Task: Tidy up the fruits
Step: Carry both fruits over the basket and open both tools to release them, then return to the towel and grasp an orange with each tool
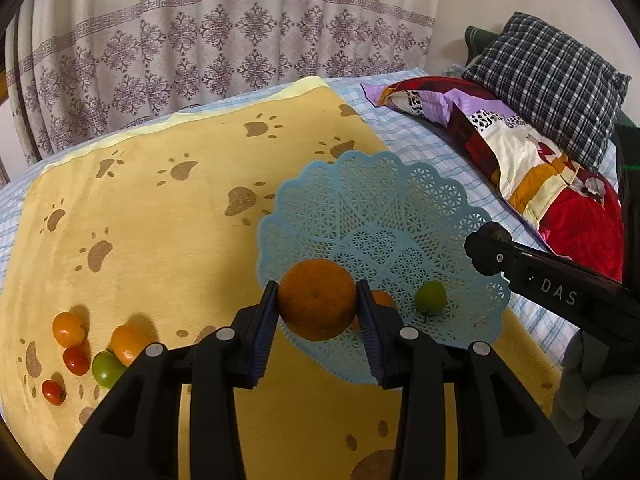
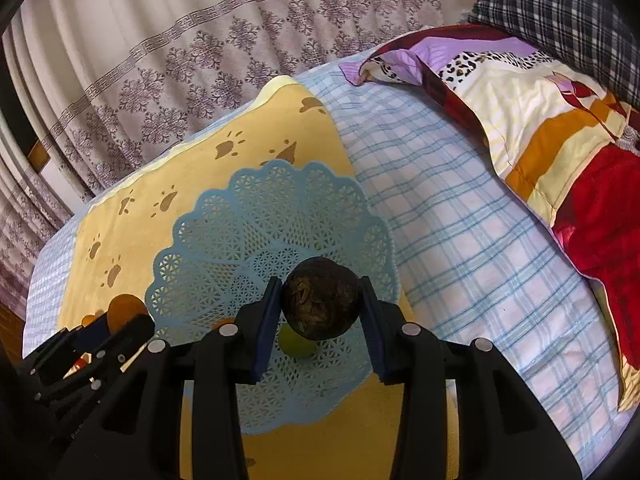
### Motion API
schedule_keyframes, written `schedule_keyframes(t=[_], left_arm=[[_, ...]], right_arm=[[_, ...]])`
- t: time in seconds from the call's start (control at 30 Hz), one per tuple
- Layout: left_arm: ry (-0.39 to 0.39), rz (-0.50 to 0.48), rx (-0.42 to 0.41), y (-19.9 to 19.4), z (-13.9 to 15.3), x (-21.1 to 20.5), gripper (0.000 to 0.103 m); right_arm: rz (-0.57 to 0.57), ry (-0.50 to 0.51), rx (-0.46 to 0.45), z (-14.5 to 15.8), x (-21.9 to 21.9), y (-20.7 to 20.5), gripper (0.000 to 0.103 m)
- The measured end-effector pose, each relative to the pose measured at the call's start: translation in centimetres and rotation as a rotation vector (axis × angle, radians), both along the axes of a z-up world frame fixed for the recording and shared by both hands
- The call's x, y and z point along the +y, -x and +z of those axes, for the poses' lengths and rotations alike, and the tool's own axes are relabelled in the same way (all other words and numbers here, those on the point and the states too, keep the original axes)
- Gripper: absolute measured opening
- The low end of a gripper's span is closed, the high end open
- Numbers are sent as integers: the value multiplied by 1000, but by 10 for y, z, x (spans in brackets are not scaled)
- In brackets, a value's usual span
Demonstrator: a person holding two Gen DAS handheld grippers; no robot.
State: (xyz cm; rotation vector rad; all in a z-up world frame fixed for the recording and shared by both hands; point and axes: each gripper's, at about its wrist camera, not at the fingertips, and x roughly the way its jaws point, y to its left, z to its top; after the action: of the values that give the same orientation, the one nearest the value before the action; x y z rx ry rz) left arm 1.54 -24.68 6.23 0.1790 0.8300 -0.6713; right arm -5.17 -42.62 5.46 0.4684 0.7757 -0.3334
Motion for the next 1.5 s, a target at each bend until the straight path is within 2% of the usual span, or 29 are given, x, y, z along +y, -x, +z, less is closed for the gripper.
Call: schedule_keyframes(t=[0.03, 0.07, 0.1, 0.13, 0.17, 0.87, 1.2, 1.5], left_arm=[[-2, -3, 5, 0, -1, -2, 39], [-5, -4, 11, -1, -3, -3, 40], [-6, -4, 17, -2, -4, -4, 44], [-2, 2, 16, -2, -4, -3, 60], [4, 11, 5, -2, -3, -2, 67], [67, 146, -47, -15, 40, 60, 83], [87, 229, -72, -19, 58, 108, 83], [66, 331, -77, -31, 56, 162, 83]], right_arm=[[-7, -1, -3, 0, -1, 0, 59], [-14, 1, -10, 1, -1, 1, 69], [-16, 7, -13, 2, -1, 2, 69], [-18, 22, -15, 3, 0, 2, 69], [-21, 35, -21, 5, 0, 3, 69], [-87, 134, -115, 26, 7, 18, 69], [-12, 184, -129, 29, 29, 15, 69], [48, 198, -126, 28, 45, 12, 69]])
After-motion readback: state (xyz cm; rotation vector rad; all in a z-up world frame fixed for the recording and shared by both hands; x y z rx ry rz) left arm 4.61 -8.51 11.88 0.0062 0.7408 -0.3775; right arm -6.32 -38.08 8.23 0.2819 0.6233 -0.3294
